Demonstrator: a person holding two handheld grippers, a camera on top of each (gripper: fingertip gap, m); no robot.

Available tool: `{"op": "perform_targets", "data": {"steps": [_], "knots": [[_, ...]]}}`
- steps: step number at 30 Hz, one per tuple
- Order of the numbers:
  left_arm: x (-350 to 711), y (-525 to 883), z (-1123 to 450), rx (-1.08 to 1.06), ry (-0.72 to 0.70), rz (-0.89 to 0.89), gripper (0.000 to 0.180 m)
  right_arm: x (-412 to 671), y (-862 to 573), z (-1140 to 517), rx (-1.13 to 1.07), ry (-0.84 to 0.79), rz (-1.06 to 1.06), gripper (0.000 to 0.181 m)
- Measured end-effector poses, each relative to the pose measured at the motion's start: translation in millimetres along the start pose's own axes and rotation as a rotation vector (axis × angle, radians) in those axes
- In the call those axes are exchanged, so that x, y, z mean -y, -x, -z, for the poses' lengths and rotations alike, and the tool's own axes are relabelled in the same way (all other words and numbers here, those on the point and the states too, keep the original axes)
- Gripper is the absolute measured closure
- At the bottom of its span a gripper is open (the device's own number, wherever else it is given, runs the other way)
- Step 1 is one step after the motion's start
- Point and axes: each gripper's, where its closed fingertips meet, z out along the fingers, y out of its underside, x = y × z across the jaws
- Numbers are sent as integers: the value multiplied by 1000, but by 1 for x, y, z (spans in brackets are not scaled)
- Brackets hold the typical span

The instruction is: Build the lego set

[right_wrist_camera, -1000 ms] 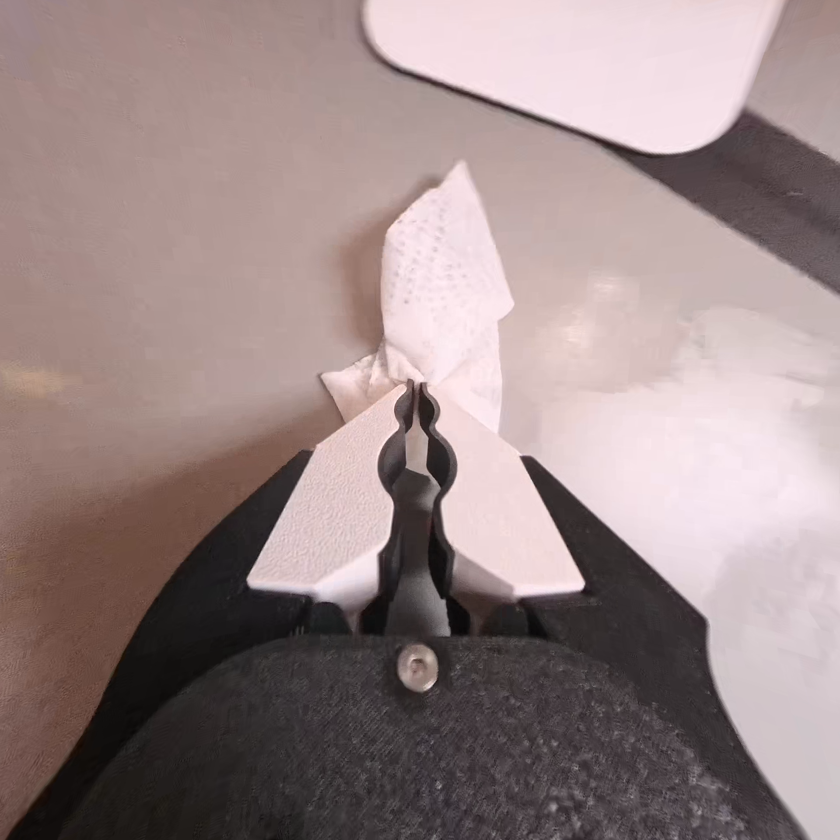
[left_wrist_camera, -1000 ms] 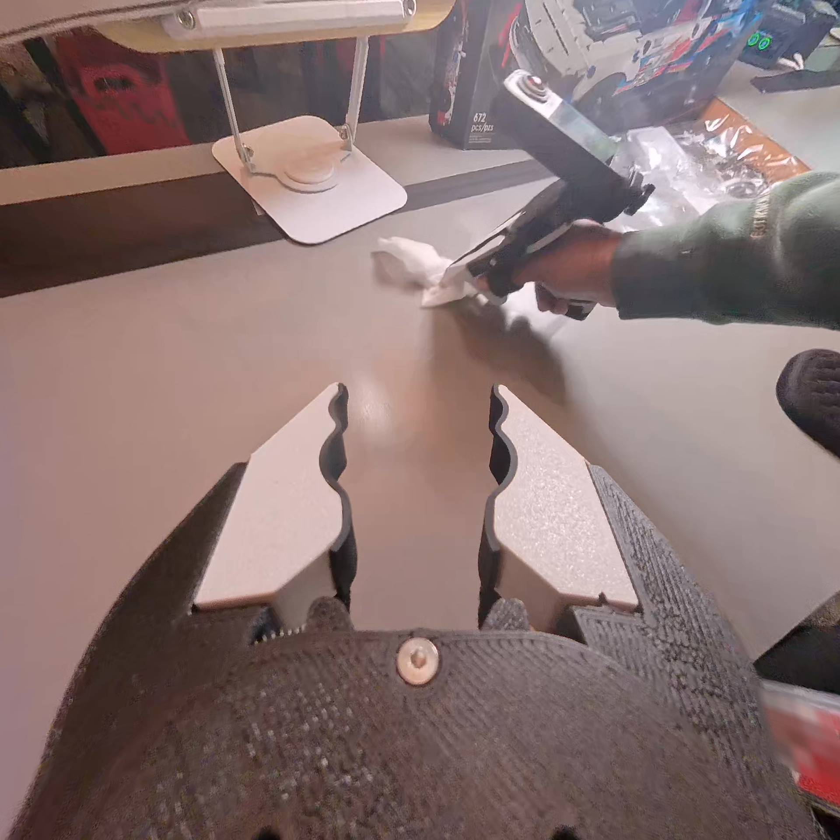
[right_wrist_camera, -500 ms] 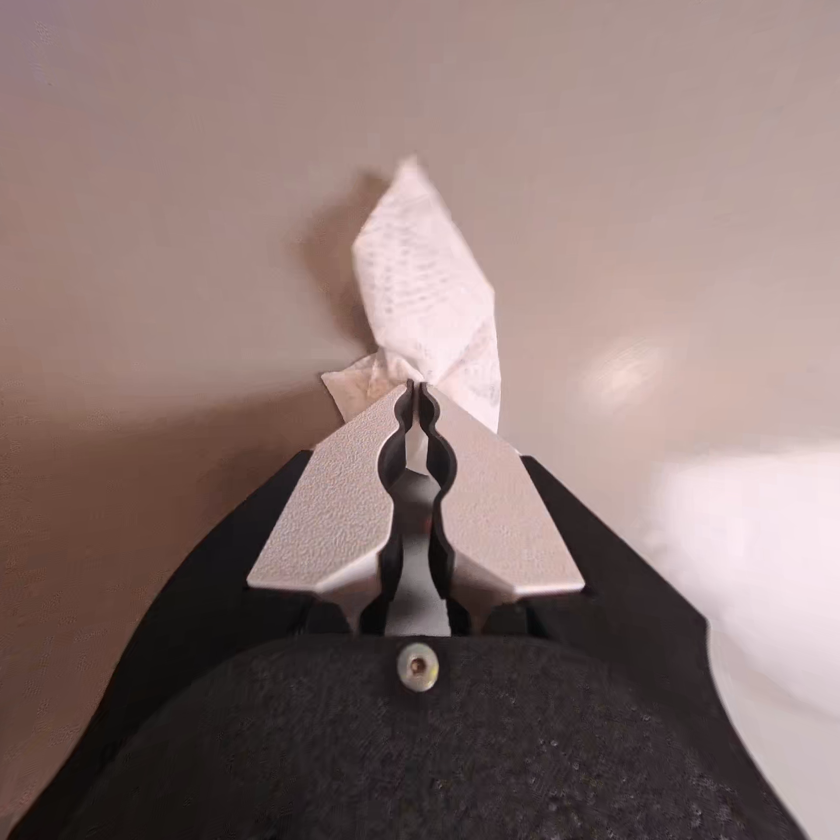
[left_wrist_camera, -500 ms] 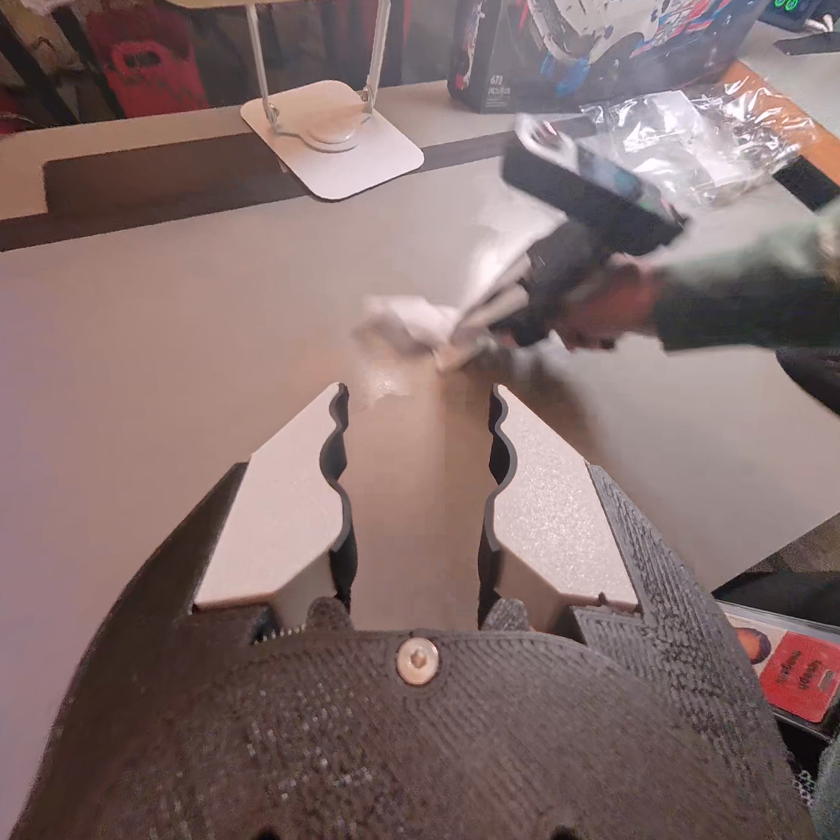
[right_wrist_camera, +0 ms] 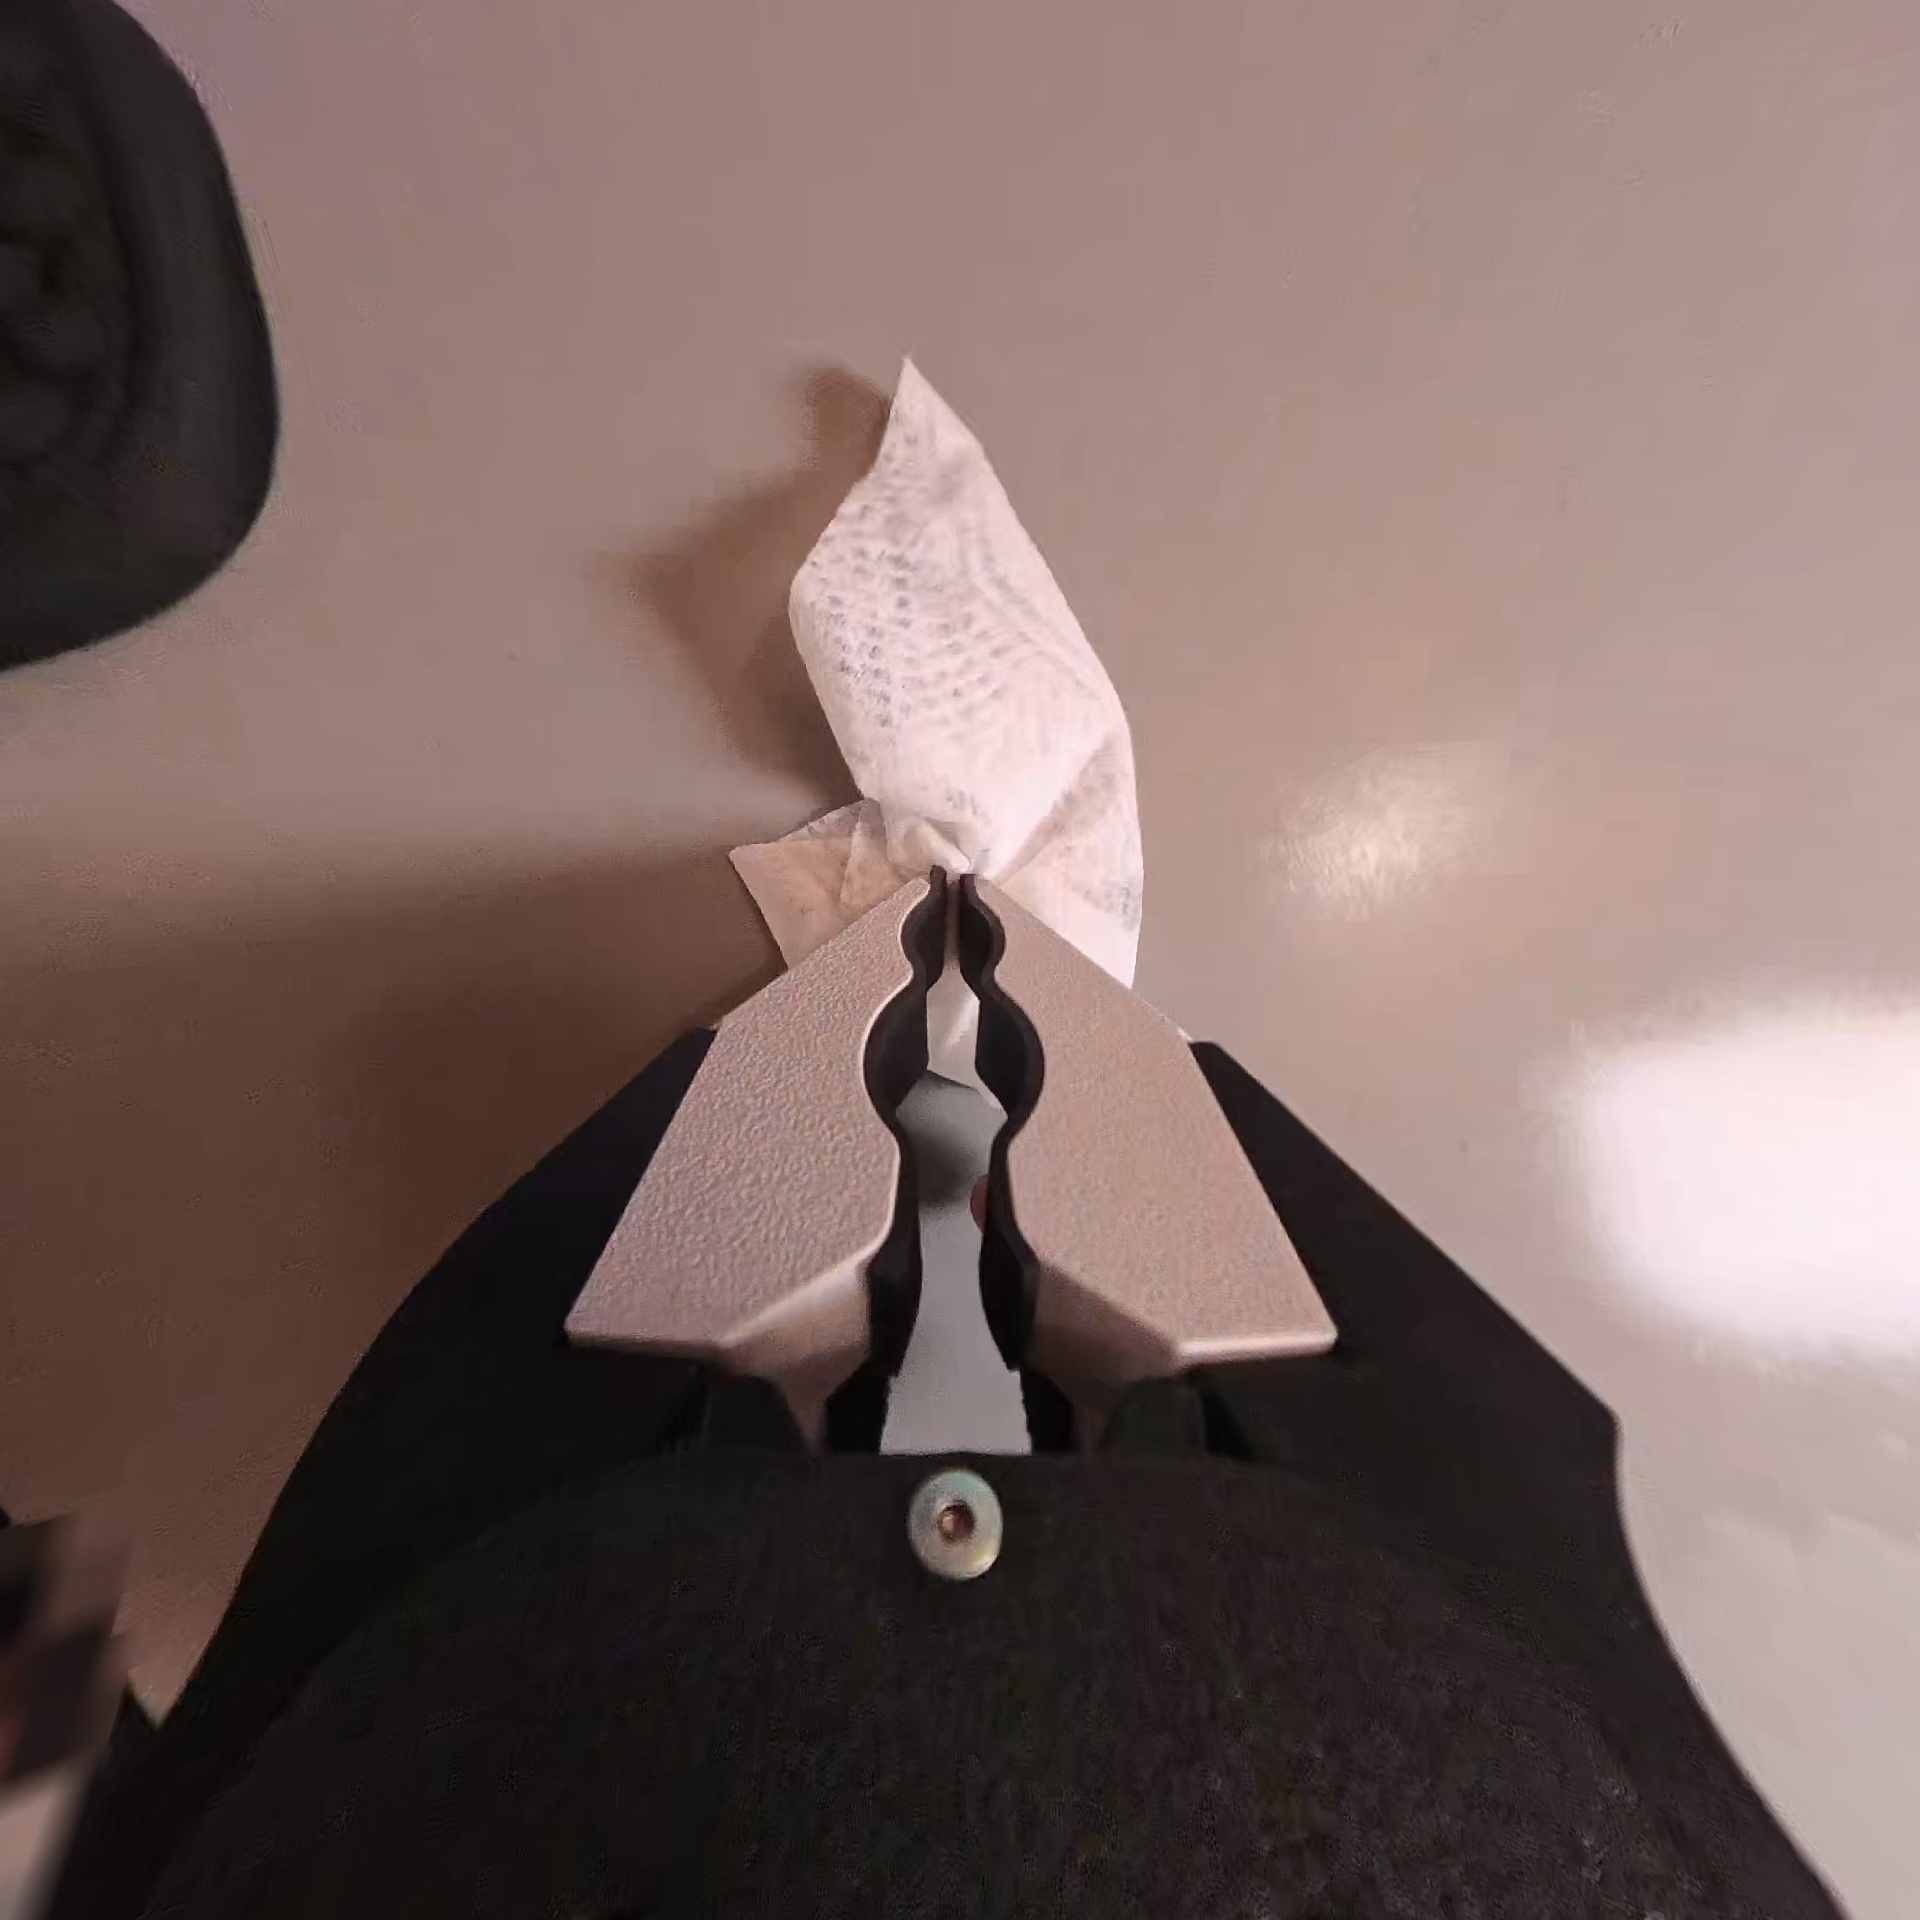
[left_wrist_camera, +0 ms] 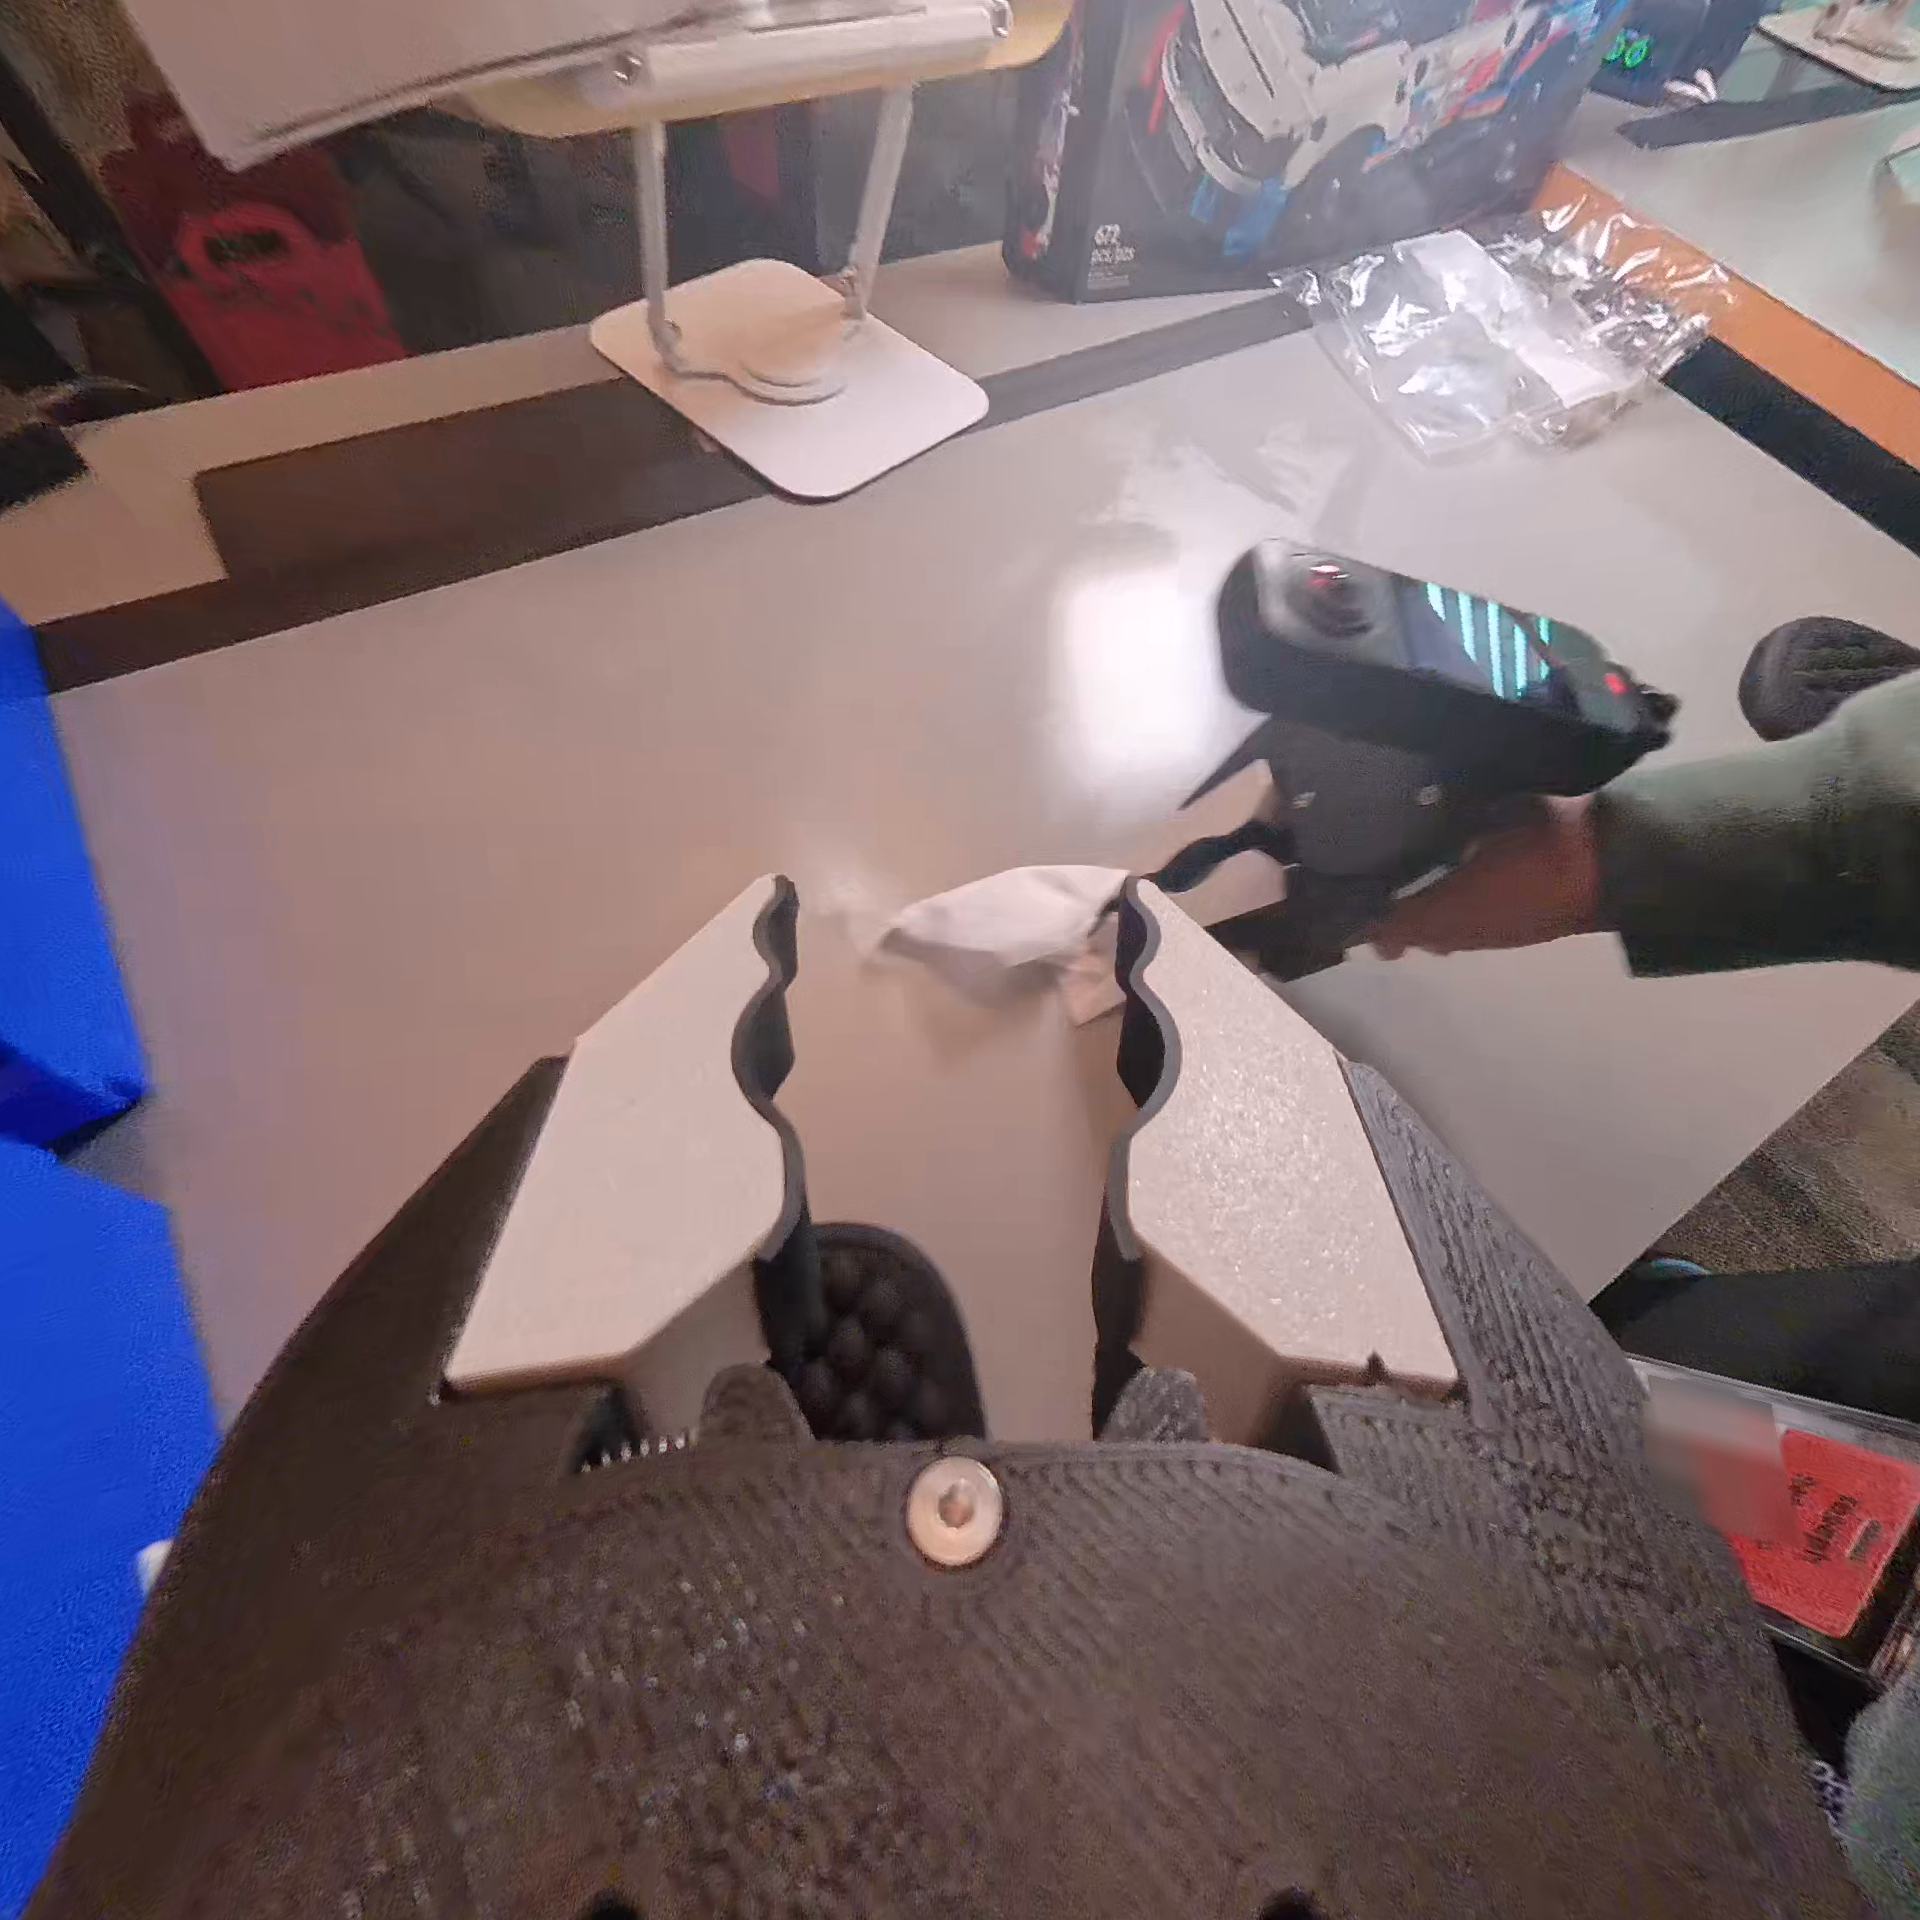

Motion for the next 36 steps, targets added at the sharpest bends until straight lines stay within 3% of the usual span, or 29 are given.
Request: {"op": "perform_targets", "data": {"steps": [1,6,11,17,23,31,36], "knots": [[-4,10,9,-1,-1,0,119,-2,-9,2,2,5,-67,181],[-43,51,47,-10,47,-18,119,55,-63,-34,-131,2,-239,181],[-48,81,65,1,21,18,119,59,42,-39,-8,13,-61,181],[-52,85,65,-40,12,28,120,63,-66,-38,-189,49,-267,181],[-32,80,53,-69,-17,6,120,71,59,-47,-11,32,-38,181],[-30,69,22,-98,23,-10,120,75,-87,-46,-188,47,-303,181],[-8,62,5,-72,10,1,120,75,48,-49,44,27,44,181]]}}
